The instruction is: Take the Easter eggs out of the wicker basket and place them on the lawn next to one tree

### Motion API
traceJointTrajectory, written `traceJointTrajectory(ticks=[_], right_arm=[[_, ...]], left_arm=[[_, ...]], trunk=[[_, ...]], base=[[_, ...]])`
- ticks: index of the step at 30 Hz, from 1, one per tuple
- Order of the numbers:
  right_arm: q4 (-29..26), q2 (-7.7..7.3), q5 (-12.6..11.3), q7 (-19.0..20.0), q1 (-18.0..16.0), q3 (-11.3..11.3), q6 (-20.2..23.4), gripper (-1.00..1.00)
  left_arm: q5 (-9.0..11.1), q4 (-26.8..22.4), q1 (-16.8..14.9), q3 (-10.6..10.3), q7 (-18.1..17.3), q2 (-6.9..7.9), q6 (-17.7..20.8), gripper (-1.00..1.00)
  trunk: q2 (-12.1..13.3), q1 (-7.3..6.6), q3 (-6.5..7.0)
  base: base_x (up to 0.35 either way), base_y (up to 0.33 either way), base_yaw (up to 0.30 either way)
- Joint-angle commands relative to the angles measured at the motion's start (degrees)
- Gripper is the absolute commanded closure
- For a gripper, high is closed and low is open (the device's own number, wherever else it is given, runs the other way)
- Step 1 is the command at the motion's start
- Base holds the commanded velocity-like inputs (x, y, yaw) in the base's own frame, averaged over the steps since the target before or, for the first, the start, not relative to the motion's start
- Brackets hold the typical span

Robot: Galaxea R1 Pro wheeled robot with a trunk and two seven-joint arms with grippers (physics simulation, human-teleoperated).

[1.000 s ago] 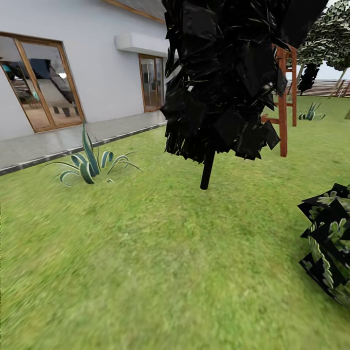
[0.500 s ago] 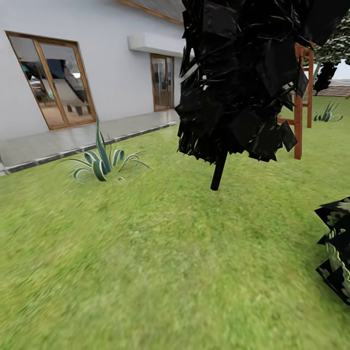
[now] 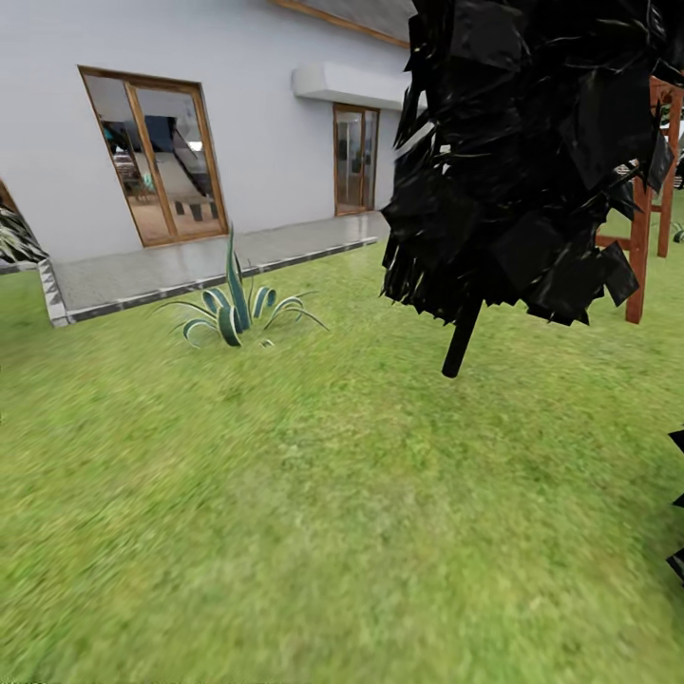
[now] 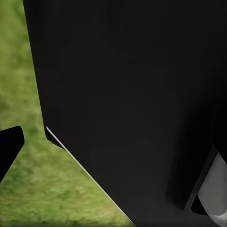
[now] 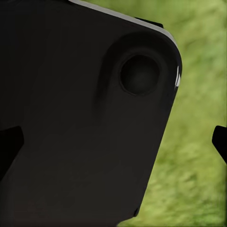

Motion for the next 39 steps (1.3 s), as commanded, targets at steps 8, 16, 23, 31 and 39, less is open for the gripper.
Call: traceJointTrajectory(ticks=[8, 16, 23, 31, 39], right_arm=[[0.0, 0.18, 0.1, -0.1, 0.0, 0.2, -0.3, -1.00], [0.0, 0.19, 0.2, -0.1, 0.0, 0.2, -0.3, -1.00], [0.0, 0.19, 0.2, -0.1, 0.0, 0.2, -0.3, -1.00], [0.0, 0.19, 0.2, -0.1, 0.0, 0.2, -0.3, -1.00], [0.0, 0.19, 0.1, -0.1, 0.0, 0.2, -0.3, -1.00]], left_arm=[[0.1, 0.0, 0.0, 0.0, 0.0, -0.01, -0.1, -1.00], [0.1, 0.0, 0.0, 0.0, 0.0, -0.03, -0.1, -1.00], [0.1, 0.0, 0.0, 0.1, 0.3, -0.09, -0.1, -1.00], [0.1, 0.0, 0.0, 0.8, 0.5, -0.10, -0.1, -1.00], [0.1, 0.0, 0.0, 0.8, 0.5, -0.10, -0.1, -1.00]], trunk=[[0.0, 0.00, -0.04], [0.0, 0.00, -0.04], [0.0, 0.00, -0.04], [0.0, 0.00, -0.04], [0.0, 0.00, -0.04]], base=[[0.000, 0.000, 0.132], [0.009, 0.000, 0.286], [0.176, 0.000, 0.288], [0.339, 0.000, 0.287], [0.340, 0.000, 0.103]])
